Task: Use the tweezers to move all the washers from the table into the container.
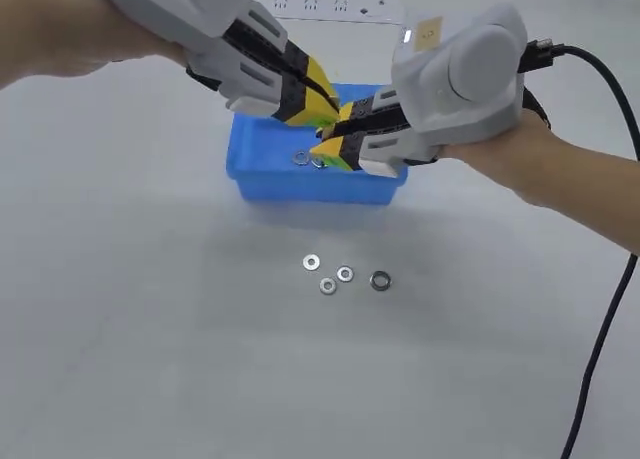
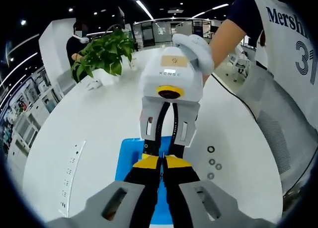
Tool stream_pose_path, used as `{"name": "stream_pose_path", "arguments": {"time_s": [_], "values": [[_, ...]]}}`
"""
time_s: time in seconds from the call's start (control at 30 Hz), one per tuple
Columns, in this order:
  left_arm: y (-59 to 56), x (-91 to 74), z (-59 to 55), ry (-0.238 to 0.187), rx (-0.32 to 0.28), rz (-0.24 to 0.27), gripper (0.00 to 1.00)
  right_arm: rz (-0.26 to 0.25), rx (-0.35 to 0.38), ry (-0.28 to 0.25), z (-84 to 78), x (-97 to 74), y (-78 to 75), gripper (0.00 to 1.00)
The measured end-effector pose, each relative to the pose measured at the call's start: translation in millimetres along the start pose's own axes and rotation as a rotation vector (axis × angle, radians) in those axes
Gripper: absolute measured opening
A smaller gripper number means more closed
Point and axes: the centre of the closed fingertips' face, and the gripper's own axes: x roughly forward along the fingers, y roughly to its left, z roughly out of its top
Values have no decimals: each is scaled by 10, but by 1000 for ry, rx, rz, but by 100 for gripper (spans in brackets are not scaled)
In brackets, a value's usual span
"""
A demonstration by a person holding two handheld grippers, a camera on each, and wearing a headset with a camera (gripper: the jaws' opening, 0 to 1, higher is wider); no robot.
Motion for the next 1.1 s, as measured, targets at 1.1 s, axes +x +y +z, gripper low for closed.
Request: {"name": "stream_pose_path", "arguments": {"time_s": [1.1], "values": [[-930,-433,691,-58,77,40,6,5,-69,-89,486,-706,841,11]]}}
